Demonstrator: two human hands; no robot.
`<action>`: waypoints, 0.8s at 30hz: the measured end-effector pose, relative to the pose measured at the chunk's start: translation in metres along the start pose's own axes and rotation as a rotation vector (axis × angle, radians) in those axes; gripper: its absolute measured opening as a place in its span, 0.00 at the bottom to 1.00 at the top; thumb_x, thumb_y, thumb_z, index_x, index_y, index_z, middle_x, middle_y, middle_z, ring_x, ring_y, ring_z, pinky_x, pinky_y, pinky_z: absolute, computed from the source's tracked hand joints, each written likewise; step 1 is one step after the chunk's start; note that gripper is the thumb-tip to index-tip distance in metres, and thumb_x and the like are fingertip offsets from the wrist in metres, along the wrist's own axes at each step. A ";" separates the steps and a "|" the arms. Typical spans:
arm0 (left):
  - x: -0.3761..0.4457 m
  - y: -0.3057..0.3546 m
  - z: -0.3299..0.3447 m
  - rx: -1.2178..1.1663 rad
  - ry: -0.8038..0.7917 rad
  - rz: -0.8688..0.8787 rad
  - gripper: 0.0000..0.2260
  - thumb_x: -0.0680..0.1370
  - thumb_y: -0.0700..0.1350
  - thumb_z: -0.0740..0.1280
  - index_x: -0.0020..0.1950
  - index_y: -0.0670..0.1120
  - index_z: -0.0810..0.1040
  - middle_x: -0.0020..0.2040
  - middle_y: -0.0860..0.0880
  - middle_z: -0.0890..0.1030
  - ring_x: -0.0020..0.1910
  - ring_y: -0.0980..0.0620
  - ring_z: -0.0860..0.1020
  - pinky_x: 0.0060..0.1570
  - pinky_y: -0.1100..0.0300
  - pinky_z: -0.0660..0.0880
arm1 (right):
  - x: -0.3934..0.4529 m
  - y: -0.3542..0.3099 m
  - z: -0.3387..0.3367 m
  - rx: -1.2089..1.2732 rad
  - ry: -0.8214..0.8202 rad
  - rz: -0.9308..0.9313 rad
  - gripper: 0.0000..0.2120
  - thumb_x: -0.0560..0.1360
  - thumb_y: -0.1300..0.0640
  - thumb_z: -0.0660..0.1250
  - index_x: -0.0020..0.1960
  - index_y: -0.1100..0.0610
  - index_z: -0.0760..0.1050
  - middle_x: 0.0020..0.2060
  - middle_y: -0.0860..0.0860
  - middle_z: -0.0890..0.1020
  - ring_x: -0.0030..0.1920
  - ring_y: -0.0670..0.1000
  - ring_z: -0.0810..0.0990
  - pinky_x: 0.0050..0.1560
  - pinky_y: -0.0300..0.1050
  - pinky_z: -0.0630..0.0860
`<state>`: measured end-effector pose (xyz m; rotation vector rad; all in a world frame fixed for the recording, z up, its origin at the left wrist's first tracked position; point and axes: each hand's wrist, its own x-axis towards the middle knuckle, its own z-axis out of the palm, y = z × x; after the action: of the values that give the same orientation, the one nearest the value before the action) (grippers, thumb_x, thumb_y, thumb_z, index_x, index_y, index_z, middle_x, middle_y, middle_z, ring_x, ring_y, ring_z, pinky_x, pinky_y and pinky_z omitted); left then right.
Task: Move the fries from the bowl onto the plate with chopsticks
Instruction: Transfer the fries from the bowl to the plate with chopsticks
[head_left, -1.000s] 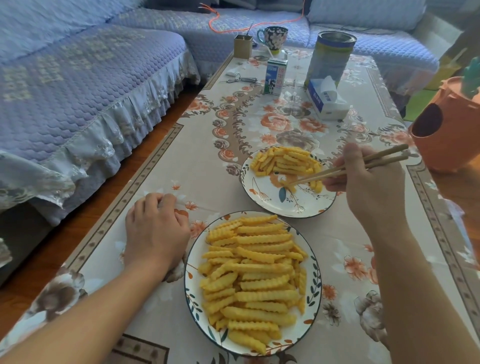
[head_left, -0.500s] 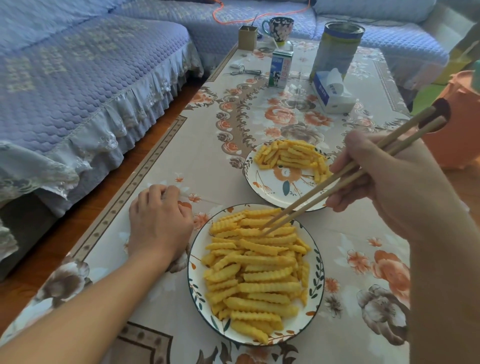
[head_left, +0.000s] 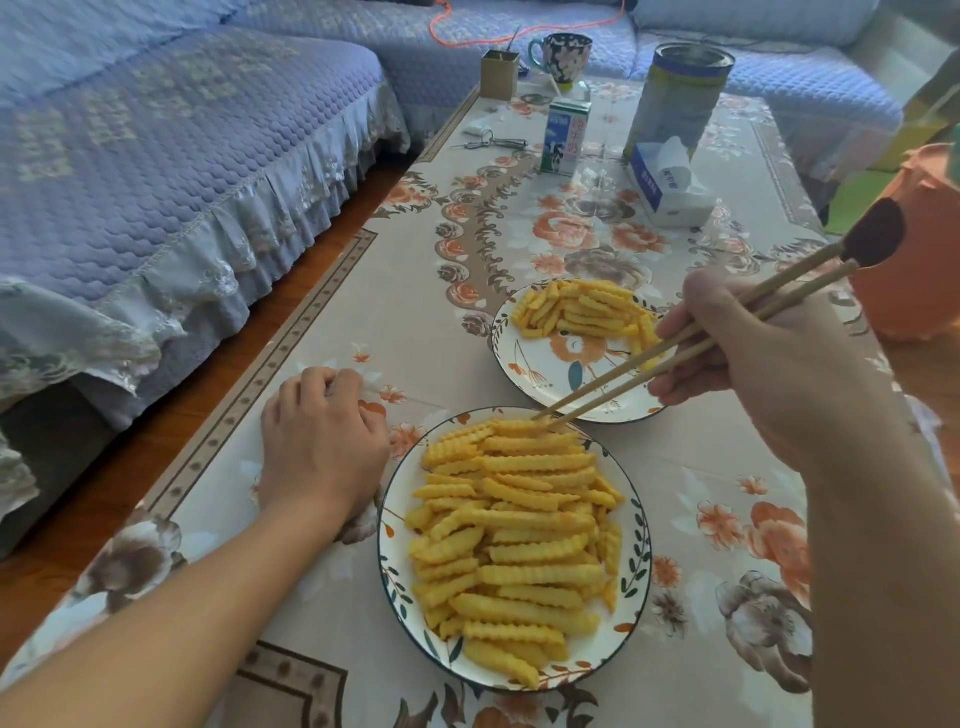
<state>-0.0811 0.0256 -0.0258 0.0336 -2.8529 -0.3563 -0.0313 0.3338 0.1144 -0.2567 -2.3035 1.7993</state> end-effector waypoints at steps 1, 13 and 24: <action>0.000 0.000 0.000 -0.003 0.002 0.001 0.16 0.74 0.47 0.58 0.57 0.44 0.79 0.57 0.41 0.78 0.56 0.38 0.74 0.57 0.42 0.72 | 0.000 0.000 0.001 -0.002 -0.003 0.007 0.20 0.84 0.51 0.62 0.40 0.63 0.79 0.27 0.59 0.82 0.29 0.60 0.84 0.33 0.52 0.84; -0.001 0.000 0.000 0.007 0.004 0.007 0.15 0.75 0.46 0.59 0.58 0.44 0.78 0.57 0.41 0.77 0.56 0.39 0.73 0.58 0.42 0.71 | 0.004 0.002 0.000 0.174 0.073 0.134 0.24 0.84 0.47 0.60 0.39 0.63 0.77 0.25 0.57 0.81 0.25 0.56 0.82 0.27 0.46 0.81; -0.001 0.000 0.000 0.013 -0.014 0.000 0.13 0.76 0.43 0.64 0.60 0.44 0.78 0.58 0.41 0.77 0.58 0.39 0.73 0.60 0.41 0.71 | 0.008 0.005 -0.011 0.201 0.230 0.051 0.22 0.85 0.48 0.61 0.41 0.62 0.79 0.27 0.55 0.82 0.27 0.54 0.83 0.29 0.45 0.82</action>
<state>-0.0802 0.0252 -0.0258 0.0339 -2.8694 -0.3398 -0.0357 0.3469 0.1125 -0.4662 -1.9632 1.8978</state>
